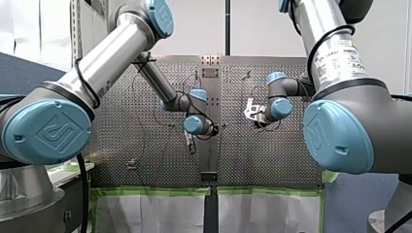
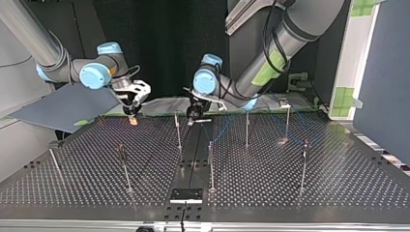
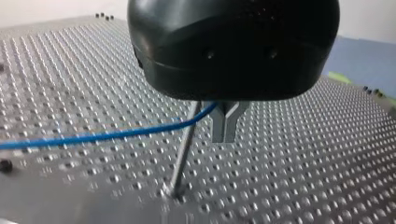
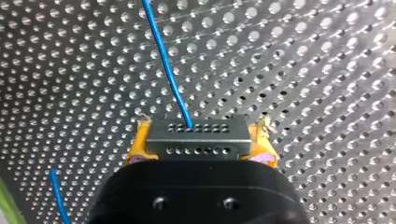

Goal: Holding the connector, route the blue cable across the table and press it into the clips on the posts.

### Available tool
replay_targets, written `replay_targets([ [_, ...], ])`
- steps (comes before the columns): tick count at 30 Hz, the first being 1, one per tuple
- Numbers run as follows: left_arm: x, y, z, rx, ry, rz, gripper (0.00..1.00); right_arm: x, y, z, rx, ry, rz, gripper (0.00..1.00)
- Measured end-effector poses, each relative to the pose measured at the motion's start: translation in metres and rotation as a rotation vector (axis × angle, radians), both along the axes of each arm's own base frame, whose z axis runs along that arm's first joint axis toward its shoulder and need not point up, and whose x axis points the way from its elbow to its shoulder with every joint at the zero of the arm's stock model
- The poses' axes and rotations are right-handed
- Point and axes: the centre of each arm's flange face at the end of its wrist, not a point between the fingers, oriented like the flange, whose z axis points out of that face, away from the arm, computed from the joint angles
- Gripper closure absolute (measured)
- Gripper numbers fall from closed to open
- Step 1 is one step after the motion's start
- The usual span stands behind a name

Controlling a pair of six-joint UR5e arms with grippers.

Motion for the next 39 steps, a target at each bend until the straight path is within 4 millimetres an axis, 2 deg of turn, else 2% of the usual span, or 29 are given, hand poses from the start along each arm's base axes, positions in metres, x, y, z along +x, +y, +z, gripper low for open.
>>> replay_targets([
  [6,0.020,0.008,-0.010,0.017,0.021,0.046,1.00,-0.002,-0.010,0.004,-0.011,-0.008,-0.005,1.00],
  [16,0.046,0.013,0.015,0.028,0.021,0.079,1.00,-0.020,-0.026,0.004,-0.017,-0.011,-0.038,1.00],
  [20,0.050,0.009,0.024,0.030,0.022,0.077,1.00,-0.026,-0.031,0.005,-0.019,-0.011,-0.049,1.00],
  [25,0.047,0.005,0.026,0.040,0.035,0.068,1.00,-0.032,-0.035,0.004,-0.018,-0.011,-0.062,1.00],
  [26,0.046,0.004,0.025,0.042,0.039,0.066,0.89,-0.033,-0.036,0.004,-0.018,-0.011,-0.063,1.00],
  [27,0.045,0.003,0.025,0.045,0.043,0.065,0.89,-0.034,-0.036,0.004,-0.018,-0.011,-0.064,1.00],
  [29,0.042,0.002,0.024,0.054,0.052,0.062,0.60,-0.035,-0.037,0.004,-0.018,-0.011,-0.066,1.00],
  [30,0.041,0.002,0.024,0.059,0.057,0.061,0.60,-0.035,-0.037,0.004,-0.018,-0.011,-0.067,1.00],
  [31,0.040,0.002,0.023,0.067,0.062,0.061,0.35,-0.036,-0.037,0.004,-0.018,-0.011,-0.067,1.00],
  [32,0.039,0.002,0.022,0.076,0.067,0.062,0.16,-0.036,-0.037,0.004,-0.018,-0.011,-0.067,1.00],
  [33,0.038,0.002,0.022,0.085,0.071,0.065,0.16,-0.036,-0.037,0.004,-0.018,-0.011,-0.067,1.00],
  [34,0.036,0.003,0.021,0.096,0.077,0.070,0.00,-0.037,-0.037,0.004,-0.017,-0.011,-0.067,1.00],
  [39,0.031,0.005,0.019,0.129,0.111,0.080,0.00,-0.037,-0.038,0.003,-0.017,-0.011,-0.068,1.00],
])
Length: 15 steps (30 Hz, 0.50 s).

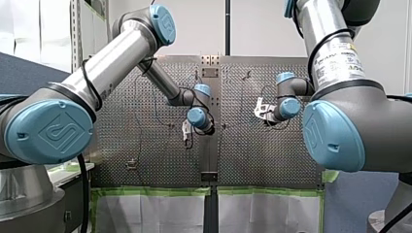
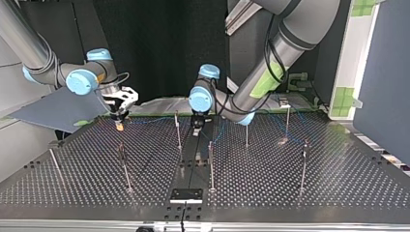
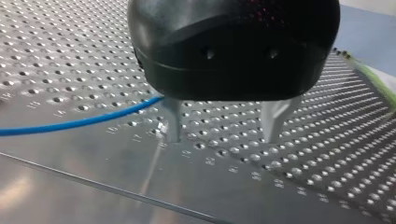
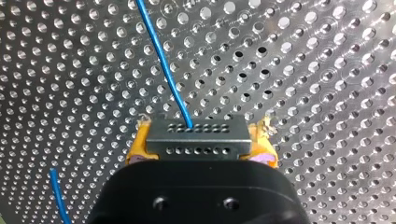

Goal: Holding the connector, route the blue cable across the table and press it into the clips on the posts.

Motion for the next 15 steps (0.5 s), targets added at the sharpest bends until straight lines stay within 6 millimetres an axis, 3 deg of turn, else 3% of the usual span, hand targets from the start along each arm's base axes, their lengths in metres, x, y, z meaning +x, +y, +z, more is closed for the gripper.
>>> replay_targets([
  [6,-0.010,0.002,0.004,0.037,0.034,-0.005,0.00,0.000,0.000,-0.001,0.003,0.003,0.000,1.00],
  [15,-0.029,0.006,0.026,0.021,0.008,-0.035,0.00,-0.001,0.000,-0.003,0.006,0.005,0.000,1.00],
])
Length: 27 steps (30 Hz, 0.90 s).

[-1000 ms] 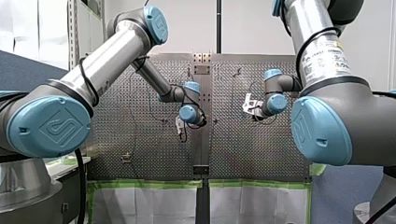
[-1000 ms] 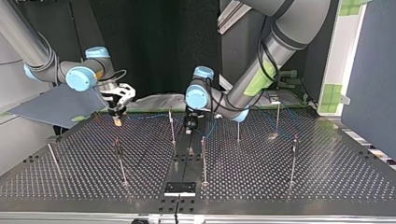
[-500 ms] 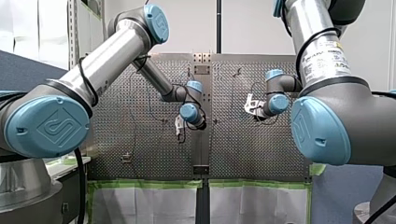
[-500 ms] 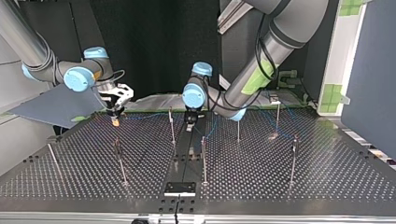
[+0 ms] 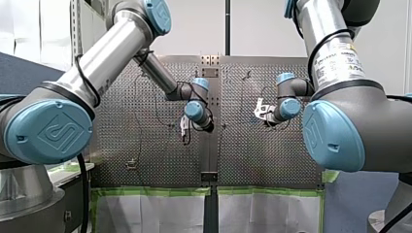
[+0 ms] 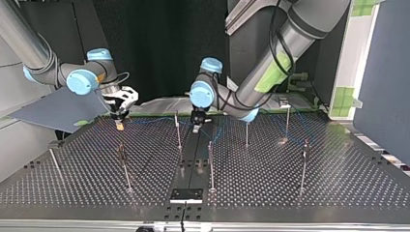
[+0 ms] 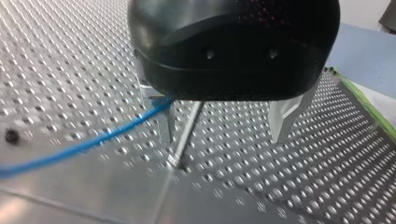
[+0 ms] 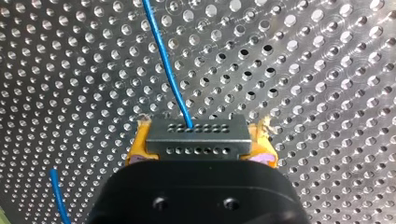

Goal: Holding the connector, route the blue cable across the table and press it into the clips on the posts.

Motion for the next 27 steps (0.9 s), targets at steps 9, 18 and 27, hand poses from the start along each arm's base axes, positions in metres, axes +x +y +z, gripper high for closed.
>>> replay_targets([
  [9,-0.033,0.000,0.020,0.025,-0.006,-0.030,0.00,0.000,0.000,-0.001,0.004,-0.002,0.001,1.00],
  [18,-0.081,-0.018,0.030,0.027,-0.011,-0.076,0.00,-0.007,-0.003,-0.001,0.011,-0.002,-0.012,1.00],
  [27,-0.104,-0.057,0.044,-0.047,-0.082,-0.070,0.00,-0.022,-0.006,-0.004,0.037,0.009,-0.037,1.00],
])
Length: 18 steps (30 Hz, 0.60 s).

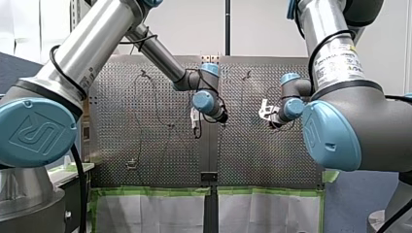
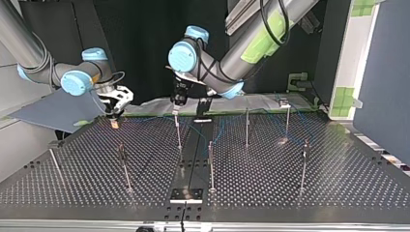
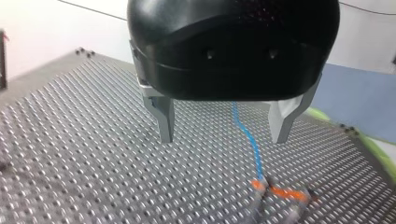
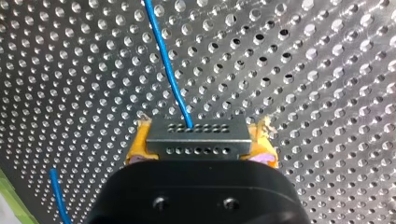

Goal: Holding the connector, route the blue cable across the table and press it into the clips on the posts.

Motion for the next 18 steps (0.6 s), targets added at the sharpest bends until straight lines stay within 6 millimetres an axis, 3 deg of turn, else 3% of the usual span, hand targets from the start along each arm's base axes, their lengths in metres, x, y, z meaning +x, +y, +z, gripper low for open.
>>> replay_targets([
  [6,-0.012,-0.026,-0.003,0.013,0.005,0.000,0.00,-0.010,-0.005,0.000,-0.004,0.008,-0.015,1.00],
  [18,-0.034,-0.067,-0.031,0.080,0.064,0.013,0.00,-0.016,-0.010,0.003,-0.014,0.007,-0.017,1.00],
])
